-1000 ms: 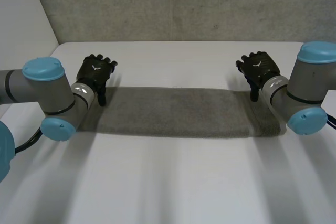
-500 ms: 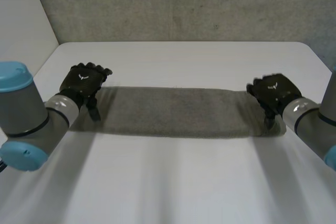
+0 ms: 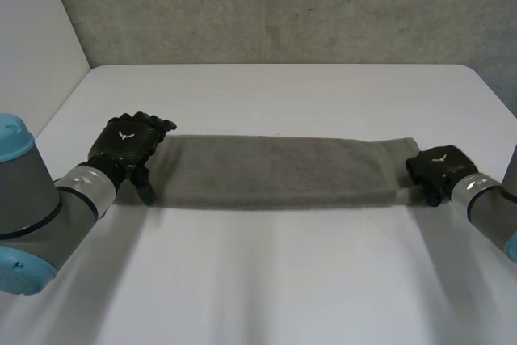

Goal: Fold the towel.

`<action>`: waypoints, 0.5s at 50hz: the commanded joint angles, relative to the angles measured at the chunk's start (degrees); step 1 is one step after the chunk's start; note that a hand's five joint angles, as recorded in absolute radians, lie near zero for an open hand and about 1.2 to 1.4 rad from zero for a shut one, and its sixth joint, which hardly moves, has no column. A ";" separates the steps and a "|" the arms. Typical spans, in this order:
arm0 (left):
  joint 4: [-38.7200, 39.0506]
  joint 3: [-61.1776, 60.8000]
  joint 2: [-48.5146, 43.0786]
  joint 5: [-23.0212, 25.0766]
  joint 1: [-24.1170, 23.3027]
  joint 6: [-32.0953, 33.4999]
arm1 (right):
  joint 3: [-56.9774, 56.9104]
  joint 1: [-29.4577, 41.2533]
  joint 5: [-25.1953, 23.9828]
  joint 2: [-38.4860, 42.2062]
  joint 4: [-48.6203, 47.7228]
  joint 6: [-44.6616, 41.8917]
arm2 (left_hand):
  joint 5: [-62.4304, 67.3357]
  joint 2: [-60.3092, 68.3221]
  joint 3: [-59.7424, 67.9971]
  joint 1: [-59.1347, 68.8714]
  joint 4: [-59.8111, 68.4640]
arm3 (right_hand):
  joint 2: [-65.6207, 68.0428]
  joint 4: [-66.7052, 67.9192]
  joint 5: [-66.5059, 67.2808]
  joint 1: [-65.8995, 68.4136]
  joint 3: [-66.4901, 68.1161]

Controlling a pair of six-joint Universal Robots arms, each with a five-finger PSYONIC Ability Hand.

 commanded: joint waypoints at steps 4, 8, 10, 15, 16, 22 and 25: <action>0.02 -0.78 2.70 0.02 0.44 -0.08 | -0.45 -6.62 0.40 -6.21 -1.09 -1.77 | -11.00 -1.55 -0.87 -2.05 -1.64 | 4.63 2.89 3.34 4.58 3.16; 0.02 -1.30 3.84 0.02 0.87 0.01 | -3.60 -11.09 1.02 -4.12 1.45 -7.63 | -11.16 -1.72 -1.03 -2.22 -1.80 | 4.63 2.89 3.34 4.58 3.16; 0.02 -1.39 4.28 0.02 1.14 -0.08 | -4.66 -12.24 1.28 -2.97 2.59 -10.88 | -11.16 -1.72 -1.04 -2.22 -1.80 | 4.63 2.89 3.34 4.58 3.16; 0.02 -1.04 4.89 0.02 1.93 0.01 | -7.39 -11.81 4.45 -2.79 4.19 -14.60 | -11.16 -1.72 -1.04 -2.22 -1.80 | 4.63 2.89 3.34 4.58 3.16; 0.02 -0.61 4.89 -0.06 2.02 0.01 | -8.26 -9.37 5.49 -3.22 4.01 -13.38 | -11.16 -1.72 -1.04 -2.22 -1.80 | 4.63 2.89 3.34 4.58 3.16; -0.07 1.76 4.98 -0.41 1.67 -0.08 | -12.83 5.20 5.94 -7.26 1.21 -5.12 | -11.16 -1.72 -1.04 -2.22 -1.80 | 4.63 2.89 3.34 4.58 3.16; -0.07 2.82 4.98 -0.59 1.23 -0.16 | -13.46 9.20 5.94 -7.88 -0.38 -4.32 | -11.16 -1.72 -1.04 -2.22 -1.80 | 4.63 2.89 3.34 4.58 3.16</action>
